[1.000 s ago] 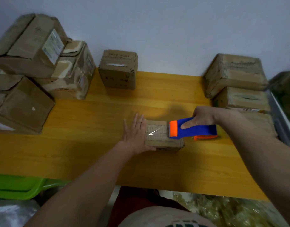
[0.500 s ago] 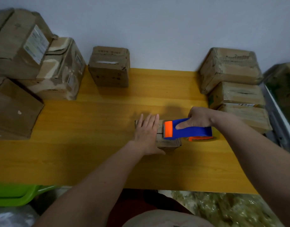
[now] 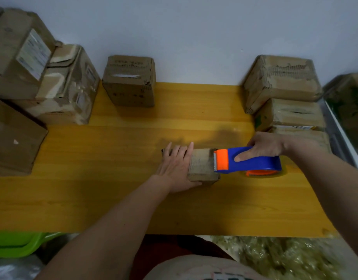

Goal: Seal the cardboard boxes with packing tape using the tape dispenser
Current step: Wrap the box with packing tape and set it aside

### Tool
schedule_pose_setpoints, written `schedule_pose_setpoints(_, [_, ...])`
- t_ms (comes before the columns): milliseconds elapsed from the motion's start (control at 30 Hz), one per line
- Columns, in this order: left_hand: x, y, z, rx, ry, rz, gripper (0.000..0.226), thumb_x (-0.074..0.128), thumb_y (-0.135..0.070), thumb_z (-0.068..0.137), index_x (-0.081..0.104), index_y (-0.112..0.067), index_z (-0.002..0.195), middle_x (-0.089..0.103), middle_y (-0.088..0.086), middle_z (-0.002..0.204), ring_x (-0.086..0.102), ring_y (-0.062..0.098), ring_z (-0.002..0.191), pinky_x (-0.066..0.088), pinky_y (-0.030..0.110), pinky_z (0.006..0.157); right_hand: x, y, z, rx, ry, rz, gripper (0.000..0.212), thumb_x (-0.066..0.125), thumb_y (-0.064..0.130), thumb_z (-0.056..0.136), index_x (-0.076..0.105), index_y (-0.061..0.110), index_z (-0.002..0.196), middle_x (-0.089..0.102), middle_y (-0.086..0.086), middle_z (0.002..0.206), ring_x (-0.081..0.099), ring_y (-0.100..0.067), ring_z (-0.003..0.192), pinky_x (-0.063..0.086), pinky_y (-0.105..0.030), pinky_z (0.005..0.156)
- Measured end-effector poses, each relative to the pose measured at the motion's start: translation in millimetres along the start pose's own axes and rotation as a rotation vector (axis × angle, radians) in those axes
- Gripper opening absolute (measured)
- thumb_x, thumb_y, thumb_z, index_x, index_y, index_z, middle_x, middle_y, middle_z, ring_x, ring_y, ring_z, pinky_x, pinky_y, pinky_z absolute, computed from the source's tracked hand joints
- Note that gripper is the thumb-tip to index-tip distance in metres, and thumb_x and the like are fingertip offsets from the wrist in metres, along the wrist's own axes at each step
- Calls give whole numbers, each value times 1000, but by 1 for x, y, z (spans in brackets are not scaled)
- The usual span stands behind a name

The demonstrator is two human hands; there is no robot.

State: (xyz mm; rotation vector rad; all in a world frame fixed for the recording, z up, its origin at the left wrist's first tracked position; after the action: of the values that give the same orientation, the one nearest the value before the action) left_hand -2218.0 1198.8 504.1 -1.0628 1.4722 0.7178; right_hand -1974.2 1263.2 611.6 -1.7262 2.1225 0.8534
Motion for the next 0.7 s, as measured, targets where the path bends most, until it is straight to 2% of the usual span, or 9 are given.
schedule_pose_setpoints(167, [1, 3, 0, 25, -8, -4, 126, 42, -89, 65, -3, -10, 152, 33, 7, 142, 29, 24, 130, -1, 52, 117, -3, -24, -1, 17, -23, 59, 48, 71, 60, 65, 68, 13, 78, 71, 0, 71, 67, -17, 68, 49, -25, 60])
schedule_pose_setpoints(267, [-2, 14, -3, 36, 11, -18, 125, 43, -88, 65, -3, -11, 152, 32, 5, 144, 28, 23, 132, 0, 54, 117, 0, -19, 3, 9, -7, 101, 61, 69, 65, 53, 68, 13, 83, 72, -1, 76, 67, -18, 72, 50, -27, 62])
schedule_pose_setpoints(333, [-7, 29, -6, 68, 29, 40, 123, 37, -88, 67, -3, -10, 152, 31, 5, 145, 28, 23, 133, 0, 55, 117, 6, -12, 10, 11, -6, 136, 66, 70, 67, 52, 67, 14, 90, 71, -2, 86, 67, -20, 80, 53, -30, 69])
schedule_pose_setpoints(400, [-11, 44, -9, 110, 49, 117, 122, 37, -88, 69, -4, -9, 152, 28, 7, 147, 27, 24, 134, 0, 55, 117, 17, -4, 21, -3, 0, 156, 56, 73, 64, 61, 66, 17, 90, 70, -1, 87, 66, -19, 82, 52, -30, 70])
schedule_pose_setpoints(500, [-16, 49, -6, 129, 101, 152, 122, 44, -86, 69, -4, -11, 152, 22, 8, 150, 22, 25, 138, -4, 58, 116, 33, 0, 32, -16, 20, 189, 41, 73, 57, 69, 65, 21, 85, 68, 2, 84, 63, -15, 80, 46, -26, 63])
schedule_pose_setpoints(600, [-13, 26, 0, 120, 111, 167, 125, 41, -89, 65, 2, -7, 151, 12, 10, 156, 11, 28, 144, -8, 61, 114, 39, -3, 36, -14, 35, 224, 41, 74, 58, 67, 67, 22, 84, 68, 4, 84, 63, -14, 82, 45, -26, 64])
schedule_pose_setpoints(700, [-8, 17, 5, 66, 73, 83, 127, 40, -91, 63, 1, -9, 151, 24, 7, 151, 22, 26, 138, -7, 53, 115, 40, -5, 37, -4, 48, 236, 47, 72, 62, 64, 68, 22, 87, 69, 3, 87, 64, -16, 84, 46, -28, 69])
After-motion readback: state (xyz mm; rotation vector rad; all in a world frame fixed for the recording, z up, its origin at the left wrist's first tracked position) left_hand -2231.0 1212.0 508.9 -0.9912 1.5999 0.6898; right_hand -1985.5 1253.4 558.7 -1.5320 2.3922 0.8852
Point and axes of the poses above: each hand's wrist, its own z-axis towards the middle knuckle, its own x-axis out of the palm, y = z × x, the point moved 2 cm from there along z, towards the middle knuckle
